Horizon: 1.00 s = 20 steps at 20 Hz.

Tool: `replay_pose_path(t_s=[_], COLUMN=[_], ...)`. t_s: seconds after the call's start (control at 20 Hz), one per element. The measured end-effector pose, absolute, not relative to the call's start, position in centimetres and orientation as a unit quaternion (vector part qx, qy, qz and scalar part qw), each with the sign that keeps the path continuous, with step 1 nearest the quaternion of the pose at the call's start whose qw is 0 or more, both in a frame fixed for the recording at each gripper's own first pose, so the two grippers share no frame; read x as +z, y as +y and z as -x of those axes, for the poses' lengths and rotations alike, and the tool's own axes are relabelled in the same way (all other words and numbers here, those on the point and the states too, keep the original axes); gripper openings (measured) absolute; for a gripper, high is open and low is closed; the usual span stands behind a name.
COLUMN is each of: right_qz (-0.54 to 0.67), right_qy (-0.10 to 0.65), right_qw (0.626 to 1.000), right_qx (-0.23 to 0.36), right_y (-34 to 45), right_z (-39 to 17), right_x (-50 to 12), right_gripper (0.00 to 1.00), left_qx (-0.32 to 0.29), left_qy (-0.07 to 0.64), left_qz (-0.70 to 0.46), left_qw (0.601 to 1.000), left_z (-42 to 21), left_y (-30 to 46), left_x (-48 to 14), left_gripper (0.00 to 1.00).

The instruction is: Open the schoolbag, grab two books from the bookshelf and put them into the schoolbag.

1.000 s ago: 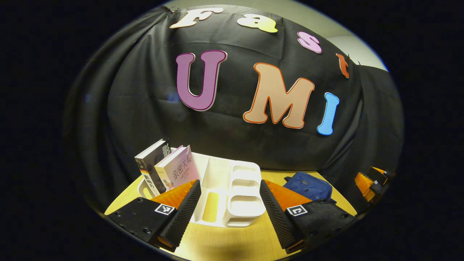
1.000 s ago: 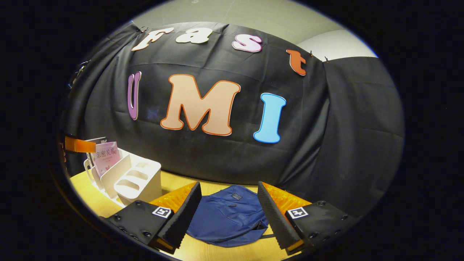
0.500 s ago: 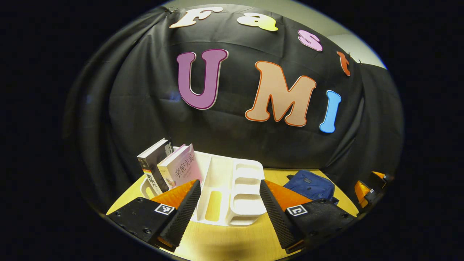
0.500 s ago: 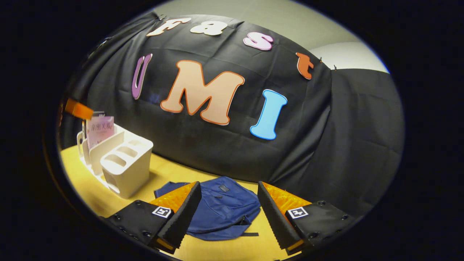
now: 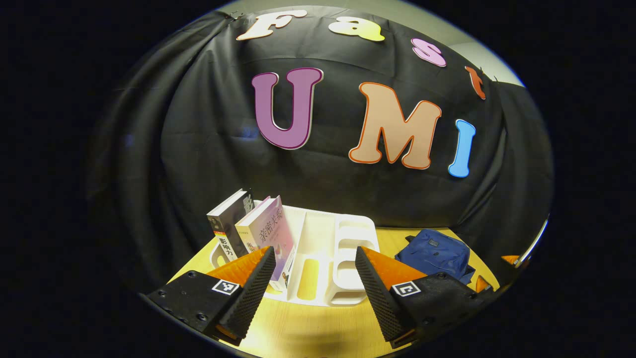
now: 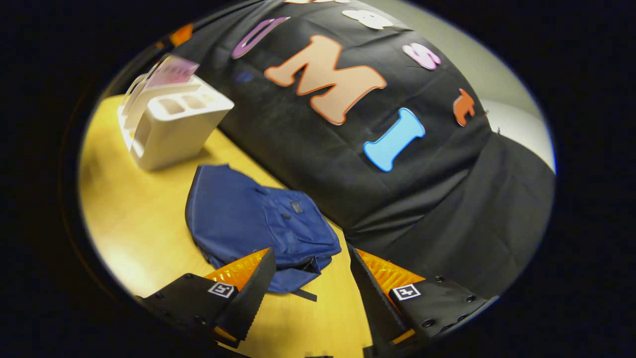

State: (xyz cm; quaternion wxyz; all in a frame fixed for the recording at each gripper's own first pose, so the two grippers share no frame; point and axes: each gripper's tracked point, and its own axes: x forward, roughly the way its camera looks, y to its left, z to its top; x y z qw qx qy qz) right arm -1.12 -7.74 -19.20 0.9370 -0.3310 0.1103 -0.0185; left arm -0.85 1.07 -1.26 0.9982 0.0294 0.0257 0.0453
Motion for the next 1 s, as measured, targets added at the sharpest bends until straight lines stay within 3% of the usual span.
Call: replay_pose_path(t_s=[0.4,1.0], right_qz=[0.476,0.532], right_qy=[0.102,0.097], right_qw=[0.872,0.84], right_qx=[0.039,0.045], right_y=[-4.8,-3.8], right_z=[-0.8,-4.5], right_x=[-24.8,-28.2], right_gripper=[0.92,0.9], left_qx=[0.086,0.115], left_qy=[0.037,0.042], left_qz=[-0.03,-0.048], left_qw=[0.995,0.991], left_z=[2.0,3.1], left_y=[3.7,4.5], left_x=[-1.7,-1.8], left_gripper=[0.95,0.95])
